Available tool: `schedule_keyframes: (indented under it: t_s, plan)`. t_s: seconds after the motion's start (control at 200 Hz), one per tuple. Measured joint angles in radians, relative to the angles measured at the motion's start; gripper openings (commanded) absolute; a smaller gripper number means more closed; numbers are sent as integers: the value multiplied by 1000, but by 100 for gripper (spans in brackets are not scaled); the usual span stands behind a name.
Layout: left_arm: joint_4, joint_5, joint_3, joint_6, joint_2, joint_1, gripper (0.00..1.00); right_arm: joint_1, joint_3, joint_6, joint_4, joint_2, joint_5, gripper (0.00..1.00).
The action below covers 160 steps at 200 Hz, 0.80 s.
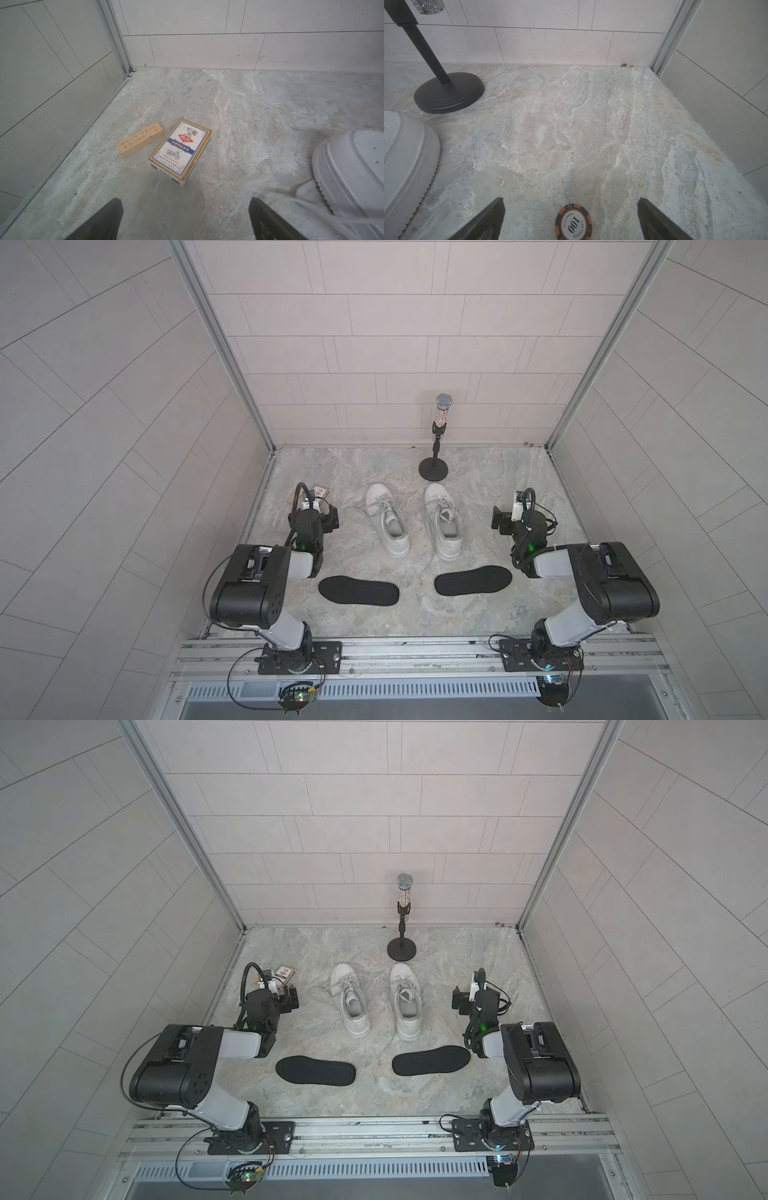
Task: Insert the insole into the shoe
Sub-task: Pick up the insole from the center of the board.
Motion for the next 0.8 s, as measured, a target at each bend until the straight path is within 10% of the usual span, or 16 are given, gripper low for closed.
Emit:
schedule_keyframes:
  t_s: [0.801]
  plan:
    - [-21,-49,0,-16,-8,5,100,0,0,2,-1,0,14,99]
